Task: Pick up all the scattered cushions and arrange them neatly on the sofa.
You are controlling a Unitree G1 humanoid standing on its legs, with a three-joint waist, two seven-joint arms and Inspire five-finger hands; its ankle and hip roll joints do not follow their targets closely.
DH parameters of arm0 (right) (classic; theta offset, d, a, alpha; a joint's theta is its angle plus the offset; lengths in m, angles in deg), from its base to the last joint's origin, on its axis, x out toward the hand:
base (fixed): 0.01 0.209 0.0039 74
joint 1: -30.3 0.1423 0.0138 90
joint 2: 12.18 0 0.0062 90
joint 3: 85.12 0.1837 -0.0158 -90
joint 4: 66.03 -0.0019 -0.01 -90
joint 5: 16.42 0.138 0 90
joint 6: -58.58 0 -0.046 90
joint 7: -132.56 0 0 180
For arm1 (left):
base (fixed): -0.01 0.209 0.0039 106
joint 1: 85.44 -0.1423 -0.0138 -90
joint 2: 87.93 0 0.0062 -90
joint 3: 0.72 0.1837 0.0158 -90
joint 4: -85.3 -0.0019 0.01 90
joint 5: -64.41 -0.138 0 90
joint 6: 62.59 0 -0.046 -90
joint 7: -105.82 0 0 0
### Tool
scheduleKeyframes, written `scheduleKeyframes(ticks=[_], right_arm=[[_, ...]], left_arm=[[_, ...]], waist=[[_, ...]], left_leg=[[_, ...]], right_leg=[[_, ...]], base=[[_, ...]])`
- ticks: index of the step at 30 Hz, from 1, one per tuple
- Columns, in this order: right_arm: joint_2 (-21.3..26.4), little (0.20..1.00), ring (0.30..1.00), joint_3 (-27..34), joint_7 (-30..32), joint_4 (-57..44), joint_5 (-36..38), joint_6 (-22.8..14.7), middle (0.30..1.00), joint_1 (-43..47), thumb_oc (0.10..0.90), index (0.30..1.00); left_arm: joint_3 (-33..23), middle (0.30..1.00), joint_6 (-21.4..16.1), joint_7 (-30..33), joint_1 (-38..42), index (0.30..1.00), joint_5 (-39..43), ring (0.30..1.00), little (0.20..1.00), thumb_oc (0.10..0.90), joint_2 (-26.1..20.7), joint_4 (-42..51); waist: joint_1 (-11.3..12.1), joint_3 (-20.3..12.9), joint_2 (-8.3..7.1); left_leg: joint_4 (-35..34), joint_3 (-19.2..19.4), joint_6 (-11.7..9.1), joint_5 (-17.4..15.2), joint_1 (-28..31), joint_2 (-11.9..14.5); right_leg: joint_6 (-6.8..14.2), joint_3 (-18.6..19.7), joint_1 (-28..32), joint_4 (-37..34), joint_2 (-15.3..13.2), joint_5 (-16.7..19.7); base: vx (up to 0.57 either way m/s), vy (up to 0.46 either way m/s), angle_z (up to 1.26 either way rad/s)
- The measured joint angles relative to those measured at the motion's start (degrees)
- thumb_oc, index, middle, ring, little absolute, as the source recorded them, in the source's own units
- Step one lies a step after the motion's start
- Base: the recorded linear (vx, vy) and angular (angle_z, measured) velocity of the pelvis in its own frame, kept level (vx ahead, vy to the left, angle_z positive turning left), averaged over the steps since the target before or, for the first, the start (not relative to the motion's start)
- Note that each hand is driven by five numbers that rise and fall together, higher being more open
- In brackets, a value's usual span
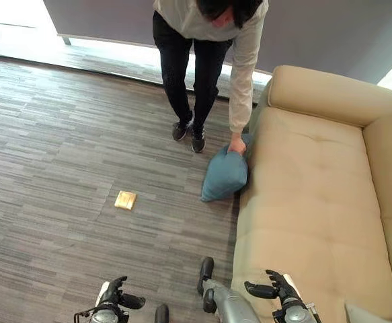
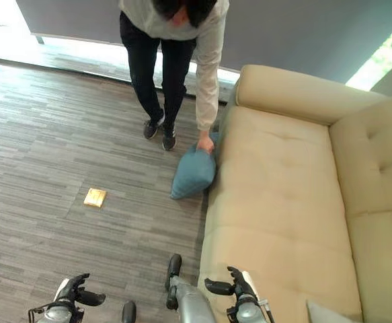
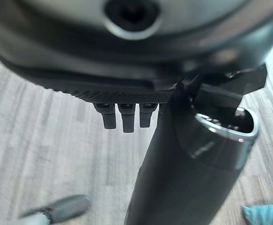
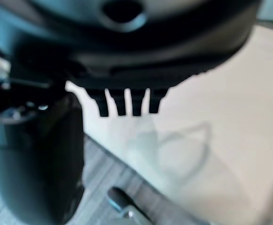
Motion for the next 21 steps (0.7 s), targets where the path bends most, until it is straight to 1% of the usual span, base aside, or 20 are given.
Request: scheduleKeyframes(ticks=[1,2,4,5,6,7,8,9,10,11,12,13,14,15,16,17,18,19,21], right_arm=[[0.13,0.900,0.900,0.05,0.06,-0.09,-0.02,-0.03,0.900,0.47,0.800,0.900],[0.29,0.900,0.900,0.04,0.07,-0.41,-0.07,-0.11,0.900,0.87,0.800,0.900],[0.75,0.900,0.900,0.04,0.13,-1.13,-0.41,-0.40,0.900,1.10,0.800,0.900],[1.33,0.900,0.900,-0.01,0.06,-2.18,-0.41,-0.36,0.900,1.83,0.800,0.900],[1.78,0.900,0.900,-0.10,0.04,-2.68,-0.41,-0.44,0.900,1.81,0.800,0.900],[2.16,0.900,0.900,-0.25,0.10,-2.48,-0.41,-0.57,0.900,2.38,0.800,0.900],[2.24,0.900,0.900,-0.40,0.12,-2.54,-0.40,-0.62,0.900,2.78,0.800,0.900],[2.31,0.900,0.900,-1.19,0.19,-2.40,-0.37,-0.52,0.900,3.63,0.800,0.900],[2.29,0.900,0.900,-1.86,0.13,-2.43,-0.37,-0.43,0.900,3.31,0.800,0.900],[2.25,0.900,0.900,-2.60,0.07,-2.53,-0.38,-0.41,0.900,3.77,0.800,0.900],[2.28,0.900,0.900,-2.87,0.16,-2.82,-0.37,-0.38,0.900,3.97,0.800,0.900],[2.41,0.900,0.900,-3.13,0.22,-2.84,-0.38,-0.28,0.900,4.01,0.800,0.900],[2.54,0.900,0.900,-3.42,0.25,-2.80,-0.39,-0.13,0.900,4.54,0.800,0.900],[2.53,0.900,0.900,-3.52,0.23,-2.74,-0.40,-0.12,0.900,5.24,0.800,0.900],[2.51,0.900,0.900,-3.54,0.24,-2.76,-0.41,-0.14,0.900,5.54,0.800,0.900],[2.50,0.900,0.900,-3.54,0.31,-2.75,-0.41,-0.14,0.900,5.51,0.800,0.900],[2.55,0.900,0.900,-3.45,0.33,-2.55,-0.60,-0.09,0.900,5.18,0.800,0.900],[2.56,0.900,0.900,-3.37,0.34,-2.54,-0.64,-0.12,0.900,5.16,0.800,0.900],[2.55,0.900,0.900,-3.50,0.61,-2.56,-0.76,-0.14,0.900,5.29,0.800,0.900]], left_arm=[[-0.01,0.900,0.00,-0.07,-0.02,0.900,-0.04,0.900,0.900,0.800,0.08,-0.01],[0.02,0.900,-0.01,-0.07,0.02,0.900,-0.36,0.900,0.900,0.800,0.14,0.04],[0.05,0.900,-0.06,-0.07,-0.01,0.900,-1.05,0.900,0.900,0.800,0.57,0.26],[0.03,0.900,-0.03,-0.05,-0.36,0.900,-1.05,0.900,0.900,0.800,0.77,2.05],[0.01,0.900,-0.04,-0.02,-0.31,0.900,-0.99,0.900,0.900,0.800,0.86,3.76],[-0.03,0.900,-0.31,0.07,-0.80,0.900,-0.99,0.900,0.900,0.800,1.02,5.22],[-0.02,0.900,-0.18,0.05,-0.94,0.900,-0.98,0.900,0.900,0.800,1.12,5.35],[0.03,0.900,-0.06,0.06,-0.82,0.900,-0.98,0.900,0.900,0.800,0.99,5.55],[-0.03,0.900,-0.09,0.08,-0.77,0.900,-0.98,0.900,0.900,0.800,0.82,5.99],[-0.08,0.900,-0.06,0.13,-0.82,0.900,-0.97,0.900,0.900,0.800,0.68,6.21],[0.19,0.900,-0.04,0.05,-0.98,0.900,-0.96,0.900,0.900,0.800,0.67,6.34],[0.27,0.900,-0.12,0.04,-1.21,0.900,-0.96,0.900,0.900,0.800,0.62,6.49],[0.25,0.900,-0.12,0.05,-0.58,0.900,-0.96,0.900,0.900,0.800,0.58,6.51],[0.25,0.900,-0.12,0.05,-0.09,0.900,-0.95,0.900,0.900,0.800,0.49,6.48],[0.24,0.900,-0.04,0.01,-0.01,0.900,-0.94,0.900,0.900,0.800,0.53,6.18],[0.23,0.900,0.00,-0.01,-0.01,0.900,-0.88,0.900,0.900,0.800,0.56,6.14],[0.29,0.900,-0.04,-0.04,0.21,0.900,-0.93,0.900,0.900,0.800,0.62,6.06],[0.28,0.900,-0.12,-0.04,0.34,0.900,-0.94,0.900,0.900,0.800,0.61,6.08],[0.28,0.900,-0.13,-0.01,0.53,0.900,-1.01,0.900,0.900,0.800,0.61,6.10]], waist=[[-0.28,-0.10,0.26],[-0.47,-0.36,0.22],[-0.53,-0.76,0.31],[-0.37,-0.74,0.58],[0.16,-0.60,0.14],[1.56,-0.58,0.01],[1.87,-0.55,0.07],[1.96,-0.27,-0.45],[2.19,-0.14,-0.71],[2.16,0.07,-0.95],[1.90,0.21,-1.16],[1.94,0.22,-1.26],[2.21,0.64,-1.65],[2.61,1.49,-1.51],[2.86,1.78,-1.24],[2.88,1.92,-1.02],[2.84,2.09,-0.66],[2.67,2.11,-0.41],[2.50,2.09,0.18]], left_leg=[[1.65,0.52,-0.90,-0.43,0.02,0.80],[5.67,1.60,-3.43,-0.93,-0.15,1.30],[12.90,2.01,-5.74,-1.14,-1.87,1.20],[24.71,2.58,-9.21,-0.45,-7.12,1.04],[33.97,3.08,-11.29,0.66,-12.55,0.86],[40.70,4.49,-11.10,0.43,-16.88,1.08],[41.13,5.02,-10.49,0.30,-19.18,1.40],[38.76,8.01,-7.85,-0.75,-22.03,3.03],[35.19,9.12,-7.62,-0.42,-22.40,3.22],[33.02,8.51,-8.10,0.23,-24.01,3.42],[27.34,8.31,-7.42,0.25,-24.19,3.00],[21.12,7.96,-7.34,0.72,-23.81,2.35],[12.62,7.27,-7.12,3.02,-23.04,1.76],[8.88,6.50,-6.70,4.82,-23.28,1.48],[7.07,5.17,-6.79,6.11,-23.16,1.43],[6.72,4.37,-7.30,6.72,-23.29,1.22],[5.10,4.62,-6.61,7.55,-22.31,0.98],[4.67,4.76,-5.97,8.04,-21.81,0.88],[5.12,4.74,-5.41,8.35,-20.70,0.96]], right_leg=[[-1.93,-0.79,0.89,0.24,0.64,-1.30],[-3.23,-1.05,2.80,0.23,1.33,-1.74],[-4.73,-0.99,5.47,-0.95,1.64,-2.39],[-5.22,-0.30,6.92,-2.12,1.89,-3.01],[-6.08,0.84,7.35,-2.86,1.83,-2.67],[-7.45,1.70,8.15,-3.53,1.88,-1.80],[-7.72,2.50,8.79,-4.21,2.33,-2.17],[-7.70,2.96,10.01,-5.88,2.91,-2.07],[-8.02,2.74,10.61,-6.03,3.00,-1.41],[-9.40,2.76,11.44,-6.11,3.38,-1.55],[-8.71,3.65,12.58,-6.98,4.02,-2.36],[-8.05,4.44,12.89,-7.64,4.39,-2.69],[-8.33,5.34,12.76,-7.96,4.80,-2.22],[-8.51,6.54,13.35,-8.00,5.70,-2.04],[-9.01,7.10,13.87,-8.03,6.26,-1.80],[-8.86,7.39,14.60,-8.41,6.67,-1.90],[-8.68,7.65,16.27,-9.01,7.27,-2.36],[-8.93,7.72,16.84,-8.91,7.31,-2.66],[-8.75,8.75,17.25,-8.57,7.24,-3.10]], base=[[0.19,-0.031,0.09],[0.19,-0.048,0.14],[0.25,-0.087,0.11],[0.14,-0.070,-0.01],[0.25,-0.112,-0.38],[0.24,-0.068,-0.51],[0.23,-0.068,-0.48],[0.17,-0.003,-0.24],[0.15,0.030,-0.30],[0.29,0.129,-0.31],[0.21,0.123,-0.28],[0.22,0.160,-0.31],[0.14,0.108,-0.49],[0.22,0.166,-0.60],[0.22,0.188,-0.56],[0.22,0.248,-0.44],[0.14,0.191,-0.32],[0.11,0.179,-0.24],[0.12,0.187,-0.27]])
